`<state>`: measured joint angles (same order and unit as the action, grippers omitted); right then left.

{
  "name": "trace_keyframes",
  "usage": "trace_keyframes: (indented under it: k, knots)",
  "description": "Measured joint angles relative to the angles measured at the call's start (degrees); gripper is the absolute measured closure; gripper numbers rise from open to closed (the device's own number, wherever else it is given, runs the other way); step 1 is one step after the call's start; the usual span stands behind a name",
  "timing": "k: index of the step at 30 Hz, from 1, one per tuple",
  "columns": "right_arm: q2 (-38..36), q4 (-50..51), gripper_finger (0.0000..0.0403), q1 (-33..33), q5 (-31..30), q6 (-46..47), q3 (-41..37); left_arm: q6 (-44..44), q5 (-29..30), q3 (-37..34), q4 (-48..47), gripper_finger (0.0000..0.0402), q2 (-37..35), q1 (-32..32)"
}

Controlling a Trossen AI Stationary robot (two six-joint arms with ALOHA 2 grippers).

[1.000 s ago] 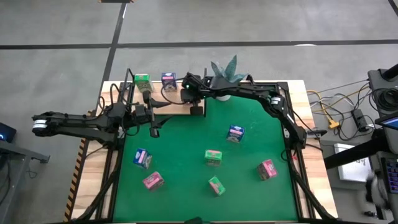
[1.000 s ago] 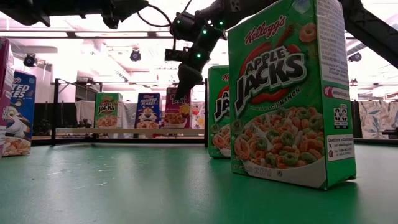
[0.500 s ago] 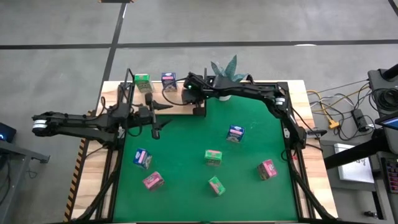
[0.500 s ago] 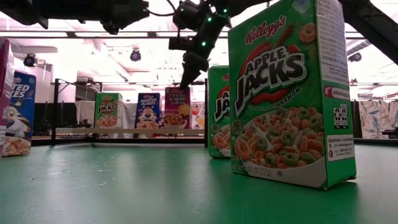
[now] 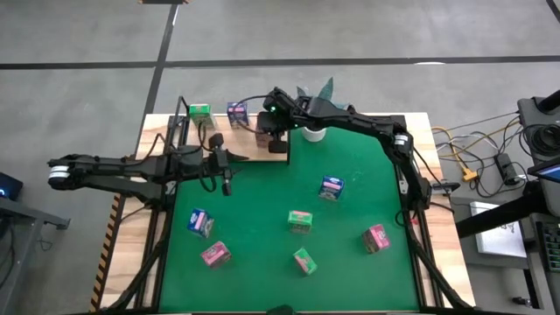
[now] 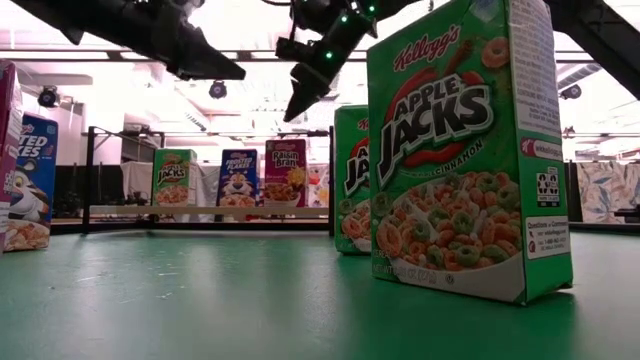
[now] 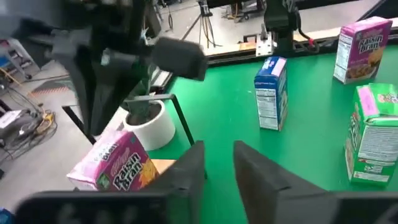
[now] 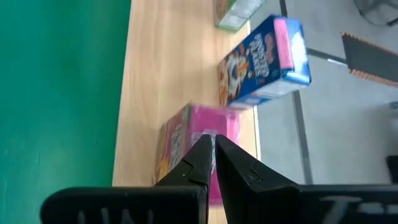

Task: Stack cereal on shelf
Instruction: Put the top pink cereal box on the shelf

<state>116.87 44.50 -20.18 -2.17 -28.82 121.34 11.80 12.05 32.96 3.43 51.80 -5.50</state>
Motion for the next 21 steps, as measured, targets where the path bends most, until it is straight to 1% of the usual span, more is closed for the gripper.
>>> trace_keyframes:
  k: [3,5,7,12,21]
  knots:
    - [0.9,-1.6,0.039,-0.8,0.7,0.8,0.0,0.9,0.1,0.5,0.5,0.0384,-0.3,0.0]
    - [1.4,-2.6,0.039,-1.2,1.7,1.3,0.0,0.8,0.8,0.9,0.6,0.0396,-0.5,0.0]
    - [1.9,-3.1,0.039,-1.3,2.6,1.4,0.0,0.8,1.3,0.9,0.6,0.0393,-0.8,0.0]
    - [3.8,-3.0,0.039,-1.3,2.8,1.8,-0.1,0.8,1.6,1.0,0.8,0.0385,-1.1,0.0]
    - [5.3,-3.7,0.039,-1.5,1.8,0.1,-0.3,0.8,1.6,1.0,0.9,0.04,-1.1,0.0]
